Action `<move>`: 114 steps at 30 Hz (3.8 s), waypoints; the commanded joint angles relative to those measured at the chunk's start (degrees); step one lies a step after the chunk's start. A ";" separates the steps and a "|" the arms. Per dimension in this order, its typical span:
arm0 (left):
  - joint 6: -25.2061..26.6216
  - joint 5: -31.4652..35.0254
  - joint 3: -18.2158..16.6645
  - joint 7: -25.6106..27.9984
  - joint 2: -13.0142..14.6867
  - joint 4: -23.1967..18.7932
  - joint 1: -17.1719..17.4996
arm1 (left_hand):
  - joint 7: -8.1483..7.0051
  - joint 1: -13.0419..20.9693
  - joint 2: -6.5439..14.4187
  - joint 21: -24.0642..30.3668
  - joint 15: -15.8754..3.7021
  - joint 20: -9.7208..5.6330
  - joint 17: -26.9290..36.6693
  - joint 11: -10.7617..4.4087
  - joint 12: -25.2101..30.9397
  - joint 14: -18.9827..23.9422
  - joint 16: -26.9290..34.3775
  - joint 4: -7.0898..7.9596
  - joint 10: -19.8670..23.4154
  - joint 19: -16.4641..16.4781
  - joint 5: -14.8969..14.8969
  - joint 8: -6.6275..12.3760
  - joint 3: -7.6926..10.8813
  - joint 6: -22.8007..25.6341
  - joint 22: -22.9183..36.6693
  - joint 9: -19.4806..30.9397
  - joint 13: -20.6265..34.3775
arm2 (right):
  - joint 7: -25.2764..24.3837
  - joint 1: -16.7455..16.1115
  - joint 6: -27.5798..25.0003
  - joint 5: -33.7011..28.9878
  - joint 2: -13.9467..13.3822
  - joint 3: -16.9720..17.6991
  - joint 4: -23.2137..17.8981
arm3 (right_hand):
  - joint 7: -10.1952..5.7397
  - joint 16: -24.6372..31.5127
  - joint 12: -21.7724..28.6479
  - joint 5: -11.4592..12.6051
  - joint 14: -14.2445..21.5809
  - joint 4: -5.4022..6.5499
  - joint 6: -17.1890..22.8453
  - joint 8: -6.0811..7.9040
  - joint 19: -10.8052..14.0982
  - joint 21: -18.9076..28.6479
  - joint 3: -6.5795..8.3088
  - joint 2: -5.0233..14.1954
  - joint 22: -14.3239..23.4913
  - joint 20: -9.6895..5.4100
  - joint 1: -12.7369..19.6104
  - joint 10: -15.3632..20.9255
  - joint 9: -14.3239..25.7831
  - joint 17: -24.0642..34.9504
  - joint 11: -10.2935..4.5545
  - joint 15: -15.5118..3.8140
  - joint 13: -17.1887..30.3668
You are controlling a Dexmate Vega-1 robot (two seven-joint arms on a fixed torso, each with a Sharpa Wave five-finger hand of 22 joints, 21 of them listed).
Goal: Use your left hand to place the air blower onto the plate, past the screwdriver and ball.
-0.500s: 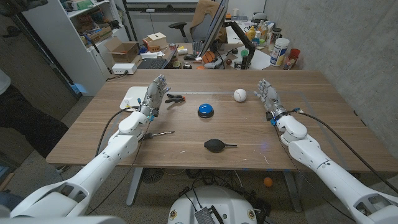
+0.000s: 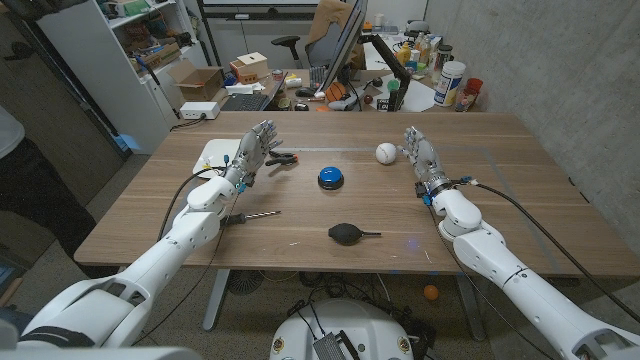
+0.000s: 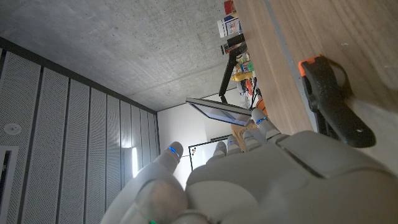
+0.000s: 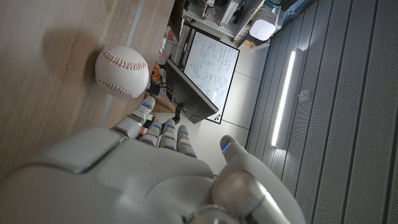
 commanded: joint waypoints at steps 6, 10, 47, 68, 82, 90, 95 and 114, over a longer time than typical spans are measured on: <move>1.13 1.51 0.57 0.18 2.09 -3.97 0.35 | 0.01 -0.03 6.73 0.10 0.13 0.23 0.16 -0.07 0.27 -6.08 0.55 -0.12 -6.01 -4.58 0.39 0.35 0.23 -5.99 0.12 0.28 0.09 | 4.49 5.75 -2.00 0.72 -2.24 0.14 1.55 | -0.25 1.17 1.62 0.44 3.60 -0.09 5.95 1.68 3.21 1.11 0.09 2.13 0.19 -2.04 -0.08 5.50 0.37 -0.05 0.80 -1.55 0.10; 1.64 2.39 1.33 -0.88 3.22 -5.65 0.23 | -0.04 -0.01 6.71 0.14 0.15 0.36 0.15 -0.24 0.48 -5.59 0.72 -0.14 -5.44 -4.29 0.42 0.47 0.20 -5.64 0.12 0.28 0.09 | 5.51 6.88 -1.70 0.83 -1.77 -0.33 2.69 | -0.19 1.18 1.66 0.44 3.85 -0.12 6.20 1.67 3.43 1.14 0.05 2.02 0.19 -1.96 -0.09 5.82 0.37 -0.06 0.99 -1.56 0.10; 0.76 19.57 2.08 2.72 17.98 -33.96 3.65 | -5.08 1.76 5.19 -0.26 1.63 7.40 -0.14 -0.16 2.12 3.93 2.09 -1.75 2.11 0.02 0.69 1.48 0.73 2.23 -0.08 0.29 0.04 | 4.52 3.55 -0.20 1.88 -2.89 1.11 0.21 | -0.11 0.79 1.11 0.53 4.03 -0.07 6.21 1.04 3.62 0.89 -0.15 1.90 0.20 -2.00 -0.23 5.84 0.38 -0.04 0.84 -1.55 0.11; 3.70 29.16 4.70 -2.58 21.58 -45.23 -1.62 | -7.81 4.21 1.21 -1.59 1.53 7.24 -0.42 -2.27 1.60 4.59 0.75 -5.53 3.11 0.81 -0.09 0.51 0.35 2.20 -0.19 0.26 0.13 | 2.20 -0.40 0.67 1.46 -4.49 2.92 -3.63 | -0.02 0.64 0.94 0.58 4.11 -0.05 6.32 0.82 3.71 0.77 -0.22 1.91 0.20 -2.00 -0.27 6.05 0.39 -0.03 0.99 -1.53 0.12; 5.43 36.51 8.46 -7.46 21.67 -51.36 -5.08 | -11.97 6.07 0.13 -2.68 1.33 7.59 -0.41 -2.73 0.85 3.56 -0.10 -7.95 1.96 0.61 -0.68 0.38 0.42 1.84 -0.15 0.32 0.20 | 1.17 -2.87 1.55 1.73 -5.15 4.38 -5.23 | -0.02 0.56 0.84 0.61 4.16 -0.05 6.43 0.71 3.75 0.70 -0.25 1.91 0.20 -1.96 -0.27 6.18 0.40 -0.03 1.04 -1.51 0.12; 6.34 40.65 10.06 -9.46 21.13 -54.08 -6.78 | -14.41 7.21 -0.86 -3.47 1.31 8.47 -0.37 -2.88 0.33 2.40 -0.51 -9.63 0.65 0.48 -1.18 0.21 0.20 1.19 -0.12 0.37 0.26 | 0.93 -3.90 1.99 1.98 -5.44 5.12 -5.64 | -0.03 0.52 0.77 0.63 4.20 -0.04 6.54 0.67 3.77 0.66 -0.29 1.90 0.21 -2.00 -0.28 6.23 0.41 -0.03 1.10 -1.54 0.13; 6.53 43.10 10.74 -10.30 20.87 -55.40 -7.46 | -14.94 7.93 -1.22 -3.94 1.43 9.93 -0.34 -3.16 0.17 1.93 -0.57 -10.59 0.00 0.49 -1.43 0.28 0.12 1.12 -0.09 0.41 0.29 | 0.91 -4.39 2.22 2.18 -5.59 5.52 -5.68 | -0.01 0.49 0.75 0.64 4.23 -0.04 6.62 0.65 3.79 0.64 -0.31 1.90 0.21 -2.02 -0.29 6.32 0.42 -0.02 1.10 -1.54 0.13; 7.22 50.42 13.71 -16.80 20.27 -61.34 -10.59 | -14.96 11.08 -4.37 -5.67 0.33 9.32 -0.20 -4.55 0.17 0.71 -0.51 -15.15 -0.83 1.20 -2.35 0.34 -0.83 0.52 -0.11 0.54 0.39 | 1.81 -3.77 3.12 2.72 -4.96 5.65 -3.58 | 0.04 0.42 0.61 0.66 4.29 0.01 6.76 0.53 3.81 0.55 -0.40 1.88 0.21 -1.91 -0.35 6.43 0.44 -0.01 1.17 -1.47 0.15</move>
